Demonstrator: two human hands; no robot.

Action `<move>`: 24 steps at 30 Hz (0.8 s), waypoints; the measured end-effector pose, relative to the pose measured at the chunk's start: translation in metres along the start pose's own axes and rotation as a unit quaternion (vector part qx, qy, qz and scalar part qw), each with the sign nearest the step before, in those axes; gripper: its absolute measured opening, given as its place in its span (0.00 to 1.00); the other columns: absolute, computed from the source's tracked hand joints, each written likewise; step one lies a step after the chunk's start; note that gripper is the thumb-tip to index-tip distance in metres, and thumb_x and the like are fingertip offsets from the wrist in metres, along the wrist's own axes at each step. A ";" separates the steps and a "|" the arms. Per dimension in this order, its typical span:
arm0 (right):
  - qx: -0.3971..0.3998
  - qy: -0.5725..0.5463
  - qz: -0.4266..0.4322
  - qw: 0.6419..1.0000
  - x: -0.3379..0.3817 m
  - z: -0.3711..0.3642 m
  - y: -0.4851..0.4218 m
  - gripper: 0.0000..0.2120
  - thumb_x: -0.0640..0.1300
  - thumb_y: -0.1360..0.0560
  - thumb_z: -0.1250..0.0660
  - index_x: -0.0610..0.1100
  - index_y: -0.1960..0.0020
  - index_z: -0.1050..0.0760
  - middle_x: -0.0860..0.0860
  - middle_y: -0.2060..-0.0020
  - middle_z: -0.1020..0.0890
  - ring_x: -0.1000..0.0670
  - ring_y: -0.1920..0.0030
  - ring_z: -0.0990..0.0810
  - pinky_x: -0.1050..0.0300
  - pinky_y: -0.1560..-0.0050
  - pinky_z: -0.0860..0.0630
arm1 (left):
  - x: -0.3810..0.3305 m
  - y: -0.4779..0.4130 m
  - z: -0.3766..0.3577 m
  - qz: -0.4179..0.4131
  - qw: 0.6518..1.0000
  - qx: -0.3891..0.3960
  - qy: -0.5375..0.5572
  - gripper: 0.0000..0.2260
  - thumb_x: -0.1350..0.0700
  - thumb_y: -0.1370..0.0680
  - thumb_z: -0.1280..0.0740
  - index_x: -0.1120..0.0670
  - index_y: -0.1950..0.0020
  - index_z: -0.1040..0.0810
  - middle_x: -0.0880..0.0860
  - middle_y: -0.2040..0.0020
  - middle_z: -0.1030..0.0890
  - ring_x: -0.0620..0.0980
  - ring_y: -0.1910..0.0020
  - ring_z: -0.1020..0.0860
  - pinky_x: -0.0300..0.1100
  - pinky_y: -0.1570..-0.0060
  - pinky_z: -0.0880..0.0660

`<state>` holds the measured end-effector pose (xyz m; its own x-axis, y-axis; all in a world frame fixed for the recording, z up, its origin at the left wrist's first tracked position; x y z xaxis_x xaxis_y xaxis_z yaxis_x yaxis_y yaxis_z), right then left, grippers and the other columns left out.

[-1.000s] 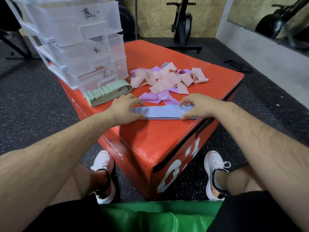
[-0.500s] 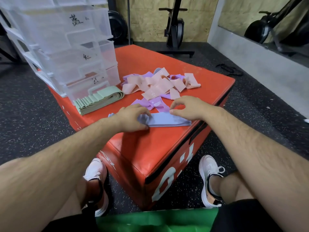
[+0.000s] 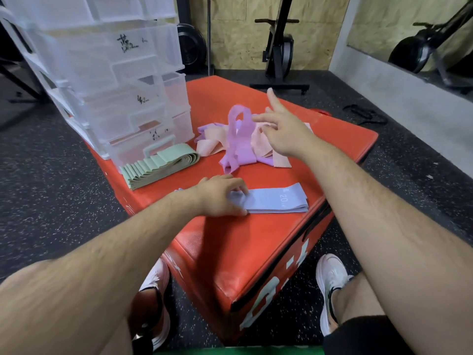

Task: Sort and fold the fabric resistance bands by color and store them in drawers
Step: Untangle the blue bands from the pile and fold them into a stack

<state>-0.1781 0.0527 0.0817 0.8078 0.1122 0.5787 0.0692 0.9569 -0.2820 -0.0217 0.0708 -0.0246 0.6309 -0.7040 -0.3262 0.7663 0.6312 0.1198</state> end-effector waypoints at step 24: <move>0.282 0.182 -0.107 0.936 -0.077 -0.037 0.108 0.39 0.59 0.38 0.20 0.58 0.30 0.30 0.59 0.33 0.27 0.52 0.35 0.27 0.49 0.33 0.29 | -0.010 -0.007 -0.012 -0.019 1.000 -0.011 -0.011 0.32 0.34 0.33 0.32 0.42 0.31 0.31 0.44 0.37 0.27 0.48 0.37 0.29 0.55 0.37 0.29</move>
<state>-0.2110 0.1378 -0.0215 0.9638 -0.0981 0.2481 0.0147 0.9481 0.3177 -0.0352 0.0773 -0.0333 0.6041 -0.7342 -0.3098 0.7869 0.6110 0.0862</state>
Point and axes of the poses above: each hand's wrist, its own y-axis away from the middle knuckle, its own z-axis out of the back of the hand, x = y × z, the point moved 9 cm from there along -y, towards the middle knuckle
